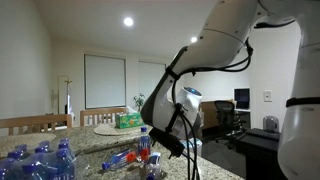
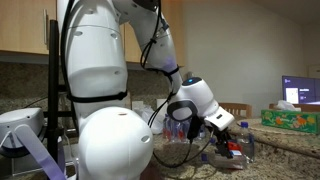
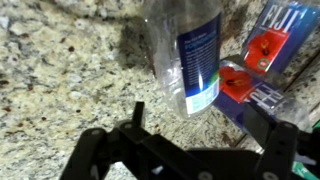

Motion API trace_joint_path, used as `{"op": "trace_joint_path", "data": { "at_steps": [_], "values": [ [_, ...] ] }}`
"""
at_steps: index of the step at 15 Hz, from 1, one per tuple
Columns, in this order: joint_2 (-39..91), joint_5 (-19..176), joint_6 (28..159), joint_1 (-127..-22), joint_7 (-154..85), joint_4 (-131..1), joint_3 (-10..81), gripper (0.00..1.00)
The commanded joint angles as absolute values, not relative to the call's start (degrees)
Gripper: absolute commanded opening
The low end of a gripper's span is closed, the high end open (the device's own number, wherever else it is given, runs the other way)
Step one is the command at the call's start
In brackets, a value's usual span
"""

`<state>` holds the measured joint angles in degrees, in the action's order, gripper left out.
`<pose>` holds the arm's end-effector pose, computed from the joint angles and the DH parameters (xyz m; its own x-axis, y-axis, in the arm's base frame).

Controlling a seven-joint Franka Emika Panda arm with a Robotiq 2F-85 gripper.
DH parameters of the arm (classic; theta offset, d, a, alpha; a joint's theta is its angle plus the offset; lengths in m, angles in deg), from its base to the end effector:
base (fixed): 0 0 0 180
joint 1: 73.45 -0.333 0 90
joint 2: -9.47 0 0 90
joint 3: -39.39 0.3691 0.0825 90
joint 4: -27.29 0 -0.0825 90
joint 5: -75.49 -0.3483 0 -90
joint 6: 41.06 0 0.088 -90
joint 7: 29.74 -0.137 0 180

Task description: Put one bottle upright

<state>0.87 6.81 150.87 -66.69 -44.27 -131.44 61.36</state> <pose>0.3801 -0.0065 0.3716 0.2468 -0.9269 0.2828 -0.7712 -0.3645 -0.5218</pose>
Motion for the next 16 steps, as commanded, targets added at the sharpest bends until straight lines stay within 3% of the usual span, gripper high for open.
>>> {"op": "trace_joint_path", "data": {
  "at_steps": [1,9,16],
  "values": [
    [-0.2,1.4,153.3,-64.2,-43.9,-132.5,68.3,1.00],
    [10.5,-14.8,159.9,-62.2,-33.9,-127.4,75.7,1.00],
    [7.4,-24.6,157.2,-60.9,-14.4,-123.8,76.7,1.00]
  ]
}}
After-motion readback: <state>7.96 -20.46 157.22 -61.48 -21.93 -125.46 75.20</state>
